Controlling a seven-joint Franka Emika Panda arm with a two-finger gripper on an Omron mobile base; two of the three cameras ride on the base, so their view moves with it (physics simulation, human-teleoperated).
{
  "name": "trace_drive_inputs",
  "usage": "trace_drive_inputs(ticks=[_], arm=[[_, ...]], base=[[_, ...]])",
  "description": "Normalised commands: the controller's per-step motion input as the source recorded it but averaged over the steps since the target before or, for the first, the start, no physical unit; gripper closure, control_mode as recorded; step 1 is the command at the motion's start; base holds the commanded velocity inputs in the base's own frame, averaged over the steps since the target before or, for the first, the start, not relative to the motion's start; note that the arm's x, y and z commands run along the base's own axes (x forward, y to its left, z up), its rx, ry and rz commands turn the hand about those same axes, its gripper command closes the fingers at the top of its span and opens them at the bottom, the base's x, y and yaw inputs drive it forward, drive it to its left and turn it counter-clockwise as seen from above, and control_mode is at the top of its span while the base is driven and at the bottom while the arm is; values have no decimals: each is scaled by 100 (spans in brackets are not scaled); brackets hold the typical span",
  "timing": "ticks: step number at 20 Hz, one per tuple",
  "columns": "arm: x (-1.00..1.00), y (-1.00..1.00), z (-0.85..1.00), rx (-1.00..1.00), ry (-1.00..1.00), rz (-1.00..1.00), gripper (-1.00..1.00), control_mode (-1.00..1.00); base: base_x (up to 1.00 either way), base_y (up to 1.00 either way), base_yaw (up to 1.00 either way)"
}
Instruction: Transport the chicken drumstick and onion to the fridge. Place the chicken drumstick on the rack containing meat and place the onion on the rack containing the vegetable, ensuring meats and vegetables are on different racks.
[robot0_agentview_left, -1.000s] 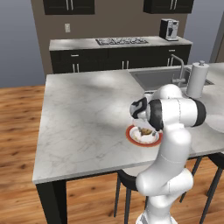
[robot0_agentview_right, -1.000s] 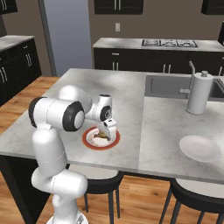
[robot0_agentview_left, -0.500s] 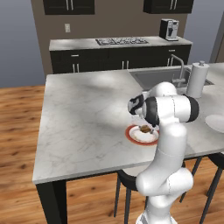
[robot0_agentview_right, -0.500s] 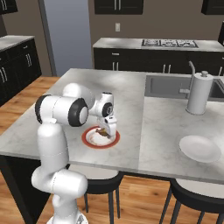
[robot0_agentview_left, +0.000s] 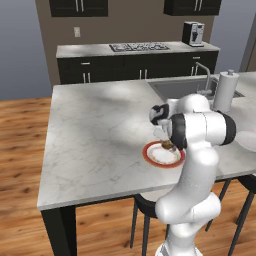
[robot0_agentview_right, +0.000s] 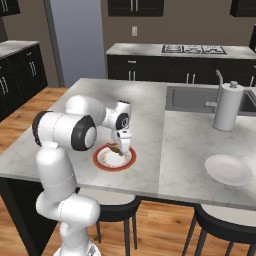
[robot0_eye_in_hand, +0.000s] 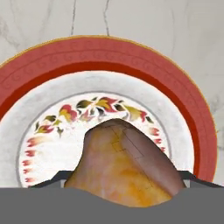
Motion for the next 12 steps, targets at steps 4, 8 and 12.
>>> trace_drive_inputs(ticks=[4, 8, 12], arm=[[-83, 0, 69, 1, -13, -8, 100, -100], [-99, 0, 72, 0, -10, -1, 100, -100], [-94, 0, 77, 0, -2, 0, 100, -100]], base=[[0, 0, 0], [0, 0, 0], [0, 0, 0]])
